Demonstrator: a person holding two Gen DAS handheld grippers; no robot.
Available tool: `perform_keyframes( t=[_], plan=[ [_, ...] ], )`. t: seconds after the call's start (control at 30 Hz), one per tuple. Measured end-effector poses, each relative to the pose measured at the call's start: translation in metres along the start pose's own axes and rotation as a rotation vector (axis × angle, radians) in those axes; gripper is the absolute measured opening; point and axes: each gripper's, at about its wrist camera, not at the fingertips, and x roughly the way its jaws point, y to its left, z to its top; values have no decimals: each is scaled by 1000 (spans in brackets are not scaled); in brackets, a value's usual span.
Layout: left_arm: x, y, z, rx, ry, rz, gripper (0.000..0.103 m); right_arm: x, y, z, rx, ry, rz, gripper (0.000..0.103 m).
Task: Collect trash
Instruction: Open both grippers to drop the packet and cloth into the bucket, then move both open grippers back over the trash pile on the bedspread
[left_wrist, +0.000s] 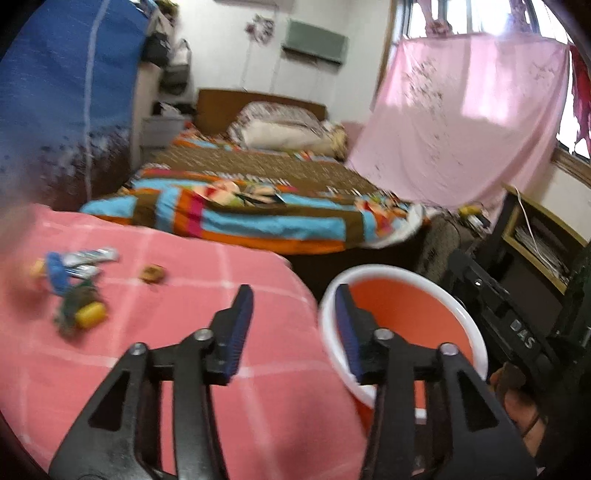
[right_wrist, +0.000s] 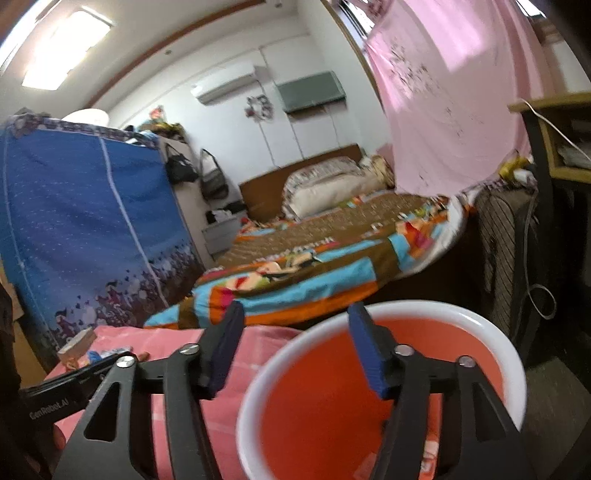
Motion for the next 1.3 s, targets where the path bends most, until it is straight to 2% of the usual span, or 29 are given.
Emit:
perform_keyframes(
  t=[0.03, 0.07, 0.13, 0.2, 0.23, 0.3, 0.63, 0.87, 1.03, 1.3],
  plan=[
    [-5, 7, 1, -7, -20, 20, 62, -1, 4, 0, -6, -10, 8, 73],
    [-11, 14, 2, -17, -45, 44, 66, -2, 10, 1, -13, -27, 21, 75],
    [-23, 29, 1, -41, -96, 89, 87, -4, 26, 2, -31, -61, 54, 81],
    [-36, 45, 0, -65, -156, 143, 98, -4, 38, 2, -47, -87, 80, 87],
    [-43, 55, -2, -78, -190, 167, 103, -4, 44, 2, -53, -100, 90, 95],
    [-56, 70, -4, -98, -241, 215, 103, -5, 59, 0, -66, -133, 111, 103],
    [-95, 128, -18, -111, -315, 386, 103, -1, 115, -11, -120, -207, 246, 103],
    [-112, 165, -23, -96, -325, 462, 103, 4, 156, -25, -179, -234, 312, 103],
    [-115, 185, -24, -63, -329, 477, 103, 12, 181, -37, -248, -217, 334, 103],
    [-101, 192, -18, 10, -306, 420, 103, 28, 208, -52, -360, -148, 344, 103]
  ],
)
